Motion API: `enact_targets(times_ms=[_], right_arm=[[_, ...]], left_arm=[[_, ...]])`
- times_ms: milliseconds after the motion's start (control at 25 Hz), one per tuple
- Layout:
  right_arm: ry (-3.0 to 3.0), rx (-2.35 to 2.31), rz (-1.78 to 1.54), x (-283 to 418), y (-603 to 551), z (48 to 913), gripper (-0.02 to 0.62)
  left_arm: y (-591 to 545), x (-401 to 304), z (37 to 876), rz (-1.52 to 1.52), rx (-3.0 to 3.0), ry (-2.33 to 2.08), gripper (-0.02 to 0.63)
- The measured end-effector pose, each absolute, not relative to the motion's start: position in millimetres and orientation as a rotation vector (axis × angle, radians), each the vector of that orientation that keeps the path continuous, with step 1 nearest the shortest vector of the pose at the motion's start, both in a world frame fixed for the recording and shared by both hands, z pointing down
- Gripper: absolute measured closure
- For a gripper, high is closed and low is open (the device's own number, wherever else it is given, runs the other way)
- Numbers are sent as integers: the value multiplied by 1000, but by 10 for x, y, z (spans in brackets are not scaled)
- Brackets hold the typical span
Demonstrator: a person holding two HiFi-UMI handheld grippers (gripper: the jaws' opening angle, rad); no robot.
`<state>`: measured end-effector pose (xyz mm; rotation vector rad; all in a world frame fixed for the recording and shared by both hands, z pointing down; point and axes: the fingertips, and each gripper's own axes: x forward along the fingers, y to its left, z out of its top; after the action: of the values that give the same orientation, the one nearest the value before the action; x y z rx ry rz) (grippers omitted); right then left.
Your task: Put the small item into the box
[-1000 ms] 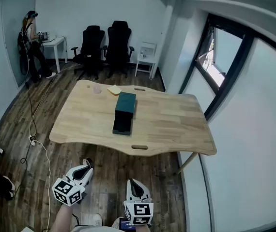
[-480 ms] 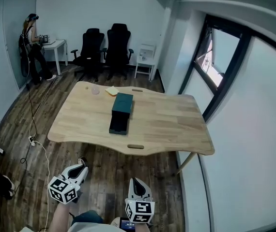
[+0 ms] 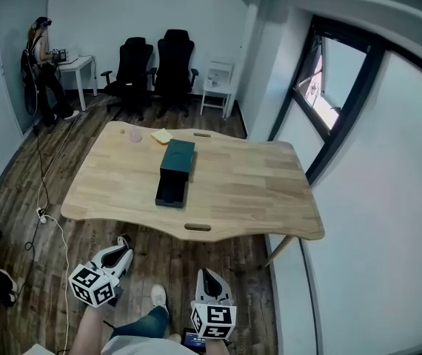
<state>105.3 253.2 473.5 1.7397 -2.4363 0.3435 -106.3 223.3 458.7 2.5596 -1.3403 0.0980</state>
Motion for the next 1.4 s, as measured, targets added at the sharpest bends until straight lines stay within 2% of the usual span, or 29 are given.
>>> enact_targets(times_ms=[880, 1400], right_arm=[[-2316, 1786, 424, 1233, -320, 5039, 591], [-2300, 1814, 440, 1257, -735, 4977, 591]], left_arm=[[-877, -760, 4802, 186, 2607, -1173, 572], [-1313, -548, 4787, 164, 2642, -1079, 572]])
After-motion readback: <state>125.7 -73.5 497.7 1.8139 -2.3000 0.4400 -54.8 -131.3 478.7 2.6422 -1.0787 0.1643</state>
